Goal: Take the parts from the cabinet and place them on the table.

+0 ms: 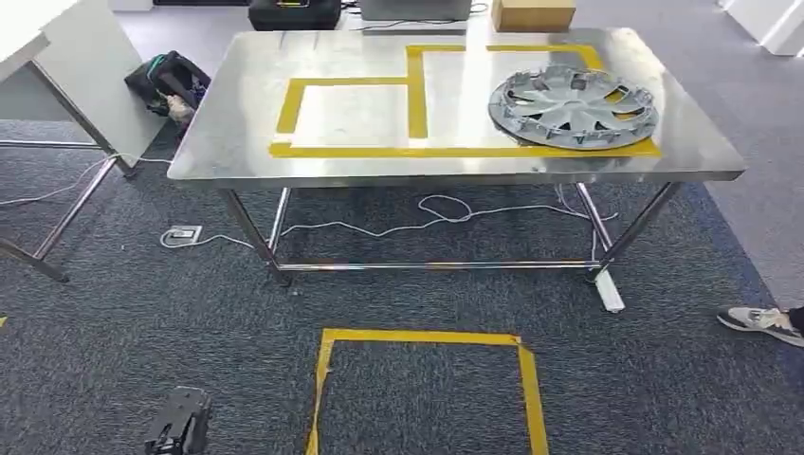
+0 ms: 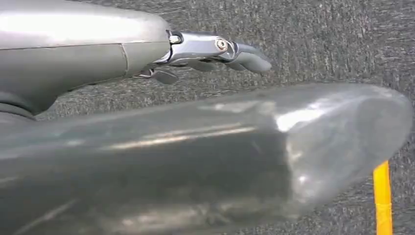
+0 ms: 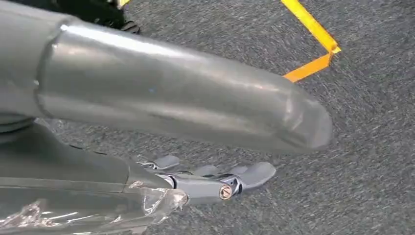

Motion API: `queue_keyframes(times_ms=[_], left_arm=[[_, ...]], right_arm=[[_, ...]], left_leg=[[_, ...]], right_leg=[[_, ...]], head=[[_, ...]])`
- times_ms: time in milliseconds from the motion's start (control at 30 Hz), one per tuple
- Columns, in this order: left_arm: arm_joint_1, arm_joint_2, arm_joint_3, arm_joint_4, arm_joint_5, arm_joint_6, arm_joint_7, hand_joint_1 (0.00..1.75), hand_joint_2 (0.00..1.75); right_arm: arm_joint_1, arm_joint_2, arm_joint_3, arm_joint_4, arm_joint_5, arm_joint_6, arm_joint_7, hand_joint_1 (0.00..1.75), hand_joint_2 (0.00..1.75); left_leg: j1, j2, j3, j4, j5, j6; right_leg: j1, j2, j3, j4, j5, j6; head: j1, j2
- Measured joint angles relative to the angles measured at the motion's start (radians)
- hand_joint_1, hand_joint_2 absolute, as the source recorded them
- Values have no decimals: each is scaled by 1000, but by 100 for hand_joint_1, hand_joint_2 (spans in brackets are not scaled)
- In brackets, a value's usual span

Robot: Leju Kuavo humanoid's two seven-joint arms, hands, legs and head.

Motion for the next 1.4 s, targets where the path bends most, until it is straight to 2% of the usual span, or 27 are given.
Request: queue_keyframes(times_ms=[33,100,200,233,300,367,400,467,533,567,633,700,733,767,833,867,900,933,1000,1033,1067,1167,1233,1267,1333,1367,1400], left_arm=[[0,1,-1,1,0,0,0,0,0],[0,3,-4,3,2,-2,-1,0,0],[0,3,-10,5,7,-2,-1,0,0],[1,3,-12,5,8,-3,-1,0,0],[0,3,-15,5,9,-3,-1,0,0],[1,2,-16,6,9,-4,-1,0,0],[2,2,-18,6,9,-4,-1,0,0],[2,2,-21,6,9,-4,-1,0,0],[1,4,-22,7,9,-3,-1,0,0],[0,3,-23,7,9,-2,-1,0,0],[-1,3,-24,7,10,-2,-1,0,0],[-2,3,-26,7,10,-1,-1,0,0],[-4,3,-26,7,10,-1,-2,0,0],[-5,3,-26,8,10,0,-3,0,0],[-5,3,-27,8,13,0,-4,0,0],[-5,2,-28,9,16,0,-5,0,0],[-4,2,-29,10,16,0,-5,0,0],[-4,2,-29,10,17,0,-5,0,0],[-6,1,-30,11,17,0,-5,0,0],[-6,0,-30,11,17,0,-6,0,0],[-6,1,-30,12,17,0,-6,0,0],[-7,0,-31,13,18,0,-6,0,0],[-7,2,-32,14,18,0,-7,0,0],[-7,2,-33,14,18,0,-8,0,0],[-7,2,-34,14,18,0,-8,0,0],[-6,2,-35,15,18,0,-8,0,0],[-6,1,-36,16,18,0,-9,0,0]], right_arm=[[-4,-3,6,1,-6,-3,0,0,0],[-2,-7,19,7,-10,-7,3,0,0],[6,-13,32,9,-18,-13,3,0,0],[6,-13,36,9,-19,-13,4,0,0],[6,-17,46,10,-22,-16,5,0,0],[7,-21,52,12,-22,-16,5,0,0],[7,-22,54,14,-22,-16,5,0,0],[7,-22,55,16,-24,-18,6,0,0],[4,-24,64,19,-31,-21,8,0,0],[3,-27,69,21,-33,-23,8,0,0],[4,-31,73,22,-35,-25,8,0,0],[8,-31,78,26,-38,-26,8,0,0],[8,-32,80,27,-42,-27,8,0,0],[6,-34,82,28,-44,-31,8,0,0],[5,-42,90,31,-64,-46,8,0,0],[7,-45,96,33,-71,-52,8,0,0],[9,-47,101,35,-75,-55,8,0,0],[10,-48,104,37,-77,-56,8,0,0],[10,-51,106,40,-77,-58,8,0,0],[9,-54,109,40,-77,-58,8,0,0],[5,-56,112,40,-77,-58,7,0,0],[9,-57,117,43,-79,-61,6,0,0],[9,-58,123,43,-80,-61,6,0,0],[7,-58,126,43,-81,-61,6,0,0],[6,-59,129,43,-81,-61,6,0,0],[7,-60,129,45,-81,-61,6,0,0],[9,-61,129,46,-81,-61,6,0,0]], left_leg=[[-3,0,-2,8,0,-9],[-6,0,-4,13,0,-20],[-1,0,-9,16,4,-38],[0,-2,-18,38,-27,-41],[0,-3,-77,183,-129,-45],[0,-3,-135,336,-192,-45],[0,-4,-132,345,-187,-44],[0,-5,-67,242,-124,-39],[3,-22,36,59,-58,-32],[2,-36,52,23,-73,-32],[-2,-33,45,27,-71,-25],[-1,-27,45,22,-65,-9],[0,-21,45,19,-62,-3],[0,-18,42,19,-61,6],[-4,-10,36,20,-59,12],[-6,-6,33,20,-57,14],[-8,-1,31,20,-56,15],[-9,2,31,20,-55,14],[-10,7,33,21,-54,12],[-10,10,35,22,-53,9],[-18,13,35,25,-53,3],[-13,19,36,21,-45,-13],[-10,14,32,29,-54,-28],[-11,3,17,63,-88,-33],[-8,-4,-50,220,-178,-40],[-7,-4,-85,298,-208,-42],[-7,-4,-101,335,-214,-43]], right_leg=[[-1,-6,22,-44,-2,2],[2,4,8,-36,7,-28],[4,5,-2,-30,17,-59],[4,5,-7,-30,21,-65],[5,8,-11,-29,31,-74],[8,13,-24,-28,39,-74],[8,16,-27,-27,41,-73],[8,23,-28,-27,43,-70],[7,33,-26,-27,44,-64],[15,36,-32,-20,41,-55],[10,41,-35,-28,48,-44],[7,45,-43,-33,49,-29],[6,36,-47,-15,34,-26],[7,25,-72,37,-7,-22],[7,17,-148,205,-95,-17],[8,17,-180,277,-123,-16],[8,17,-192,306,-125,-16],[8,16,-173,276,-99,-18],[8,8,-75,101,-15,-24],[9,-9,-19,3,17,-27],[12,-22,-6,-33,16,-31],[17,-5,-16,-29,26,-47],[10,1,-6,-38,41,-64],[9,6,-12,-38,45,-69],[8,14,-23,-38,53,-75],[9,19,-28,-37,56,-75],[9,24,-31,-37,59,-74]], head=[[0,0],[-6,0],[-6,0],[-7,0],[-11,0],[-11,0],[-11,0],[-11,0],[-11,0],[-11,0],[-10,0],[-10,0],[-7,0],[-5,0],[-6,0],[-6,0],[-6,0],[-6,0],[-6,0],[-6,0],[-6,0],[-8,0],[-8,0],[-11,0],[-11,0],[-11,0],[-11,0]])
